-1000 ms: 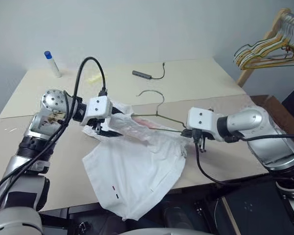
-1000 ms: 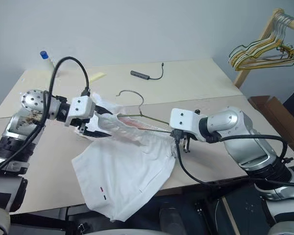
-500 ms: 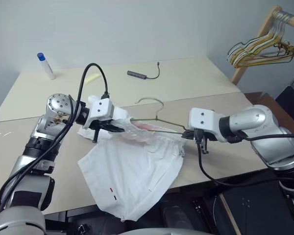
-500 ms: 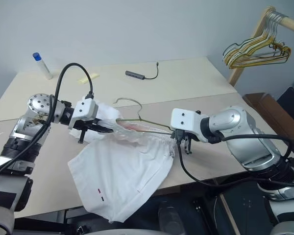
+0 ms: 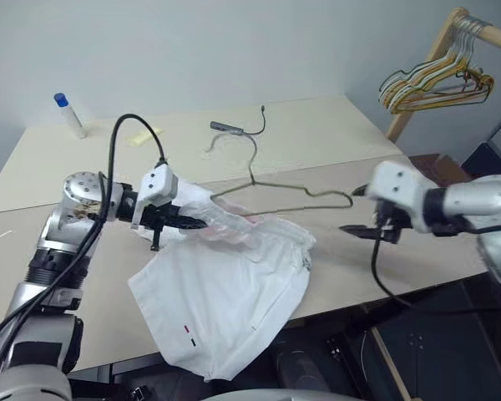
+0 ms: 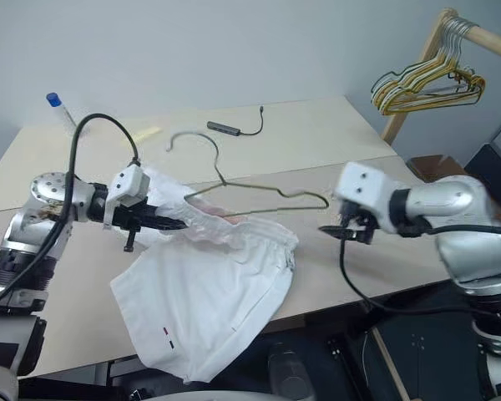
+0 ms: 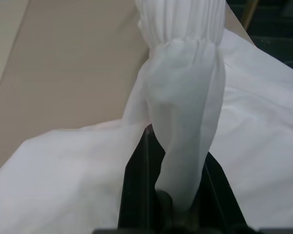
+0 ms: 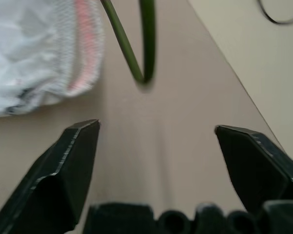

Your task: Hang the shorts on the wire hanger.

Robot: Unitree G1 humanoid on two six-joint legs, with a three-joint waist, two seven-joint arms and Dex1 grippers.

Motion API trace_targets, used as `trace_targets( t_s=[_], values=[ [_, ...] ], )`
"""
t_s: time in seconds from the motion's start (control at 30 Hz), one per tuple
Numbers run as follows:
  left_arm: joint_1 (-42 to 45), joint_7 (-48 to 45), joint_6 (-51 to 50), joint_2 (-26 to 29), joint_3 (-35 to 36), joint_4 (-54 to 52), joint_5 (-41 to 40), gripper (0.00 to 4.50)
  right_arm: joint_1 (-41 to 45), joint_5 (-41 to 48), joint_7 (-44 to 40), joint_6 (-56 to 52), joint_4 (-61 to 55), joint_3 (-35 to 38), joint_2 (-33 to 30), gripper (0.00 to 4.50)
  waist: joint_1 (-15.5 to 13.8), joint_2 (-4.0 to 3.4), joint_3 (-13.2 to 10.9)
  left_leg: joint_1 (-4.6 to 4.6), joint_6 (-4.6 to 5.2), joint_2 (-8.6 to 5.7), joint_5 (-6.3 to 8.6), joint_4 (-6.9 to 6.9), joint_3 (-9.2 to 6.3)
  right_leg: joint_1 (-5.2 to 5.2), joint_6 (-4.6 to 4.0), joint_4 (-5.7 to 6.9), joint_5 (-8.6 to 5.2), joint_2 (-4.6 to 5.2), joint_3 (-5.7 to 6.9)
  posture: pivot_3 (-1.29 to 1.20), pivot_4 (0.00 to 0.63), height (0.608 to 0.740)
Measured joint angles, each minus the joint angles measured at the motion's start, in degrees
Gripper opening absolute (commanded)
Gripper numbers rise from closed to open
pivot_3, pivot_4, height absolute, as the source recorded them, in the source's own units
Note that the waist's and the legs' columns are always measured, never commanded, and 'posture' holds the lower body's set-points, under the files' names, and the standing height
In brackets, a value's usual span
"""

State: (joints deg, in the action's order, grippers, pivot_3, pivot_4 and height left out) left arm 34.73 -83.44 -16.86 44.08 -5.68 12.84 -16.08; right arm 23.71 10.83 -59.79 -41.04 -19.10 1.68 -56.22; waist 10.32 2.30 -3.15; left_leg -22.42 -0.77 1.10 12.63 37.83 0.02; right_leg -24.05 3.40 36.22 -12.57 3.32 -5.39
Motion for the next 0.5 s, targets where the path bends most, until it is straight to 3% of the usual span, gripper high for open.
trace_targets(
  t_s=[0.13,0.23,0.37,0.5],
  values=[
    [-2.5,1.9,-3.1,0.5,1.4,-2.6,-1.6,0.00,-7.8,6.9,2.6,-4.8,-0.8,8.7,6.8,4.46,-0.1,0.04,0.0,0.08,0.00,0.00,0.00,0.00,-0.03,0.12,0.00,0.01,0.00,-0.02,-0.01,-0.12,0.006,0.740],
    [-3.8,2.4,-3.6,0.8,1.4,-3.6,-1.9,0.00,-12.0,12.5,6.3,-9.8,-1.6,10.1,15.2,4.46,0.0,0.03,0.0,0.12,0.00,-0.01,0.00,0.01,-0.01,0.12,-0.01,0.08,0.02,-0.03,-0.07,-0.11,0.007,0.740],
    [-3.8,3.2,-4.6,1.2,1.5,-4.4,-2.0,0.00,-13.7,17.4,11.4,-14.8,-1.9,9.7,23.2,4.46,-0.1,0.00,0.0,0.17,0.08,-0.04,-0.06,0.02,-0.02,0.13,0.00,0.11,0.08,-0.03,-0.09,-0.10,0.009,0.740],
    [-3.8,3.3,-5.2,1.6,1.7,-4.9,-2.3,0.00,-14.0,17.4,16.1,-16.0,-1.7,4.2,27.8,4.46,-0.1,-0.03,0.0,0.13,0.08,-0.03,-0.05,0.01,-0.01,0.08,0.00,0.09,0.08,-0.04,-0.10,-0.10,0.008,0.740]
  ],
)
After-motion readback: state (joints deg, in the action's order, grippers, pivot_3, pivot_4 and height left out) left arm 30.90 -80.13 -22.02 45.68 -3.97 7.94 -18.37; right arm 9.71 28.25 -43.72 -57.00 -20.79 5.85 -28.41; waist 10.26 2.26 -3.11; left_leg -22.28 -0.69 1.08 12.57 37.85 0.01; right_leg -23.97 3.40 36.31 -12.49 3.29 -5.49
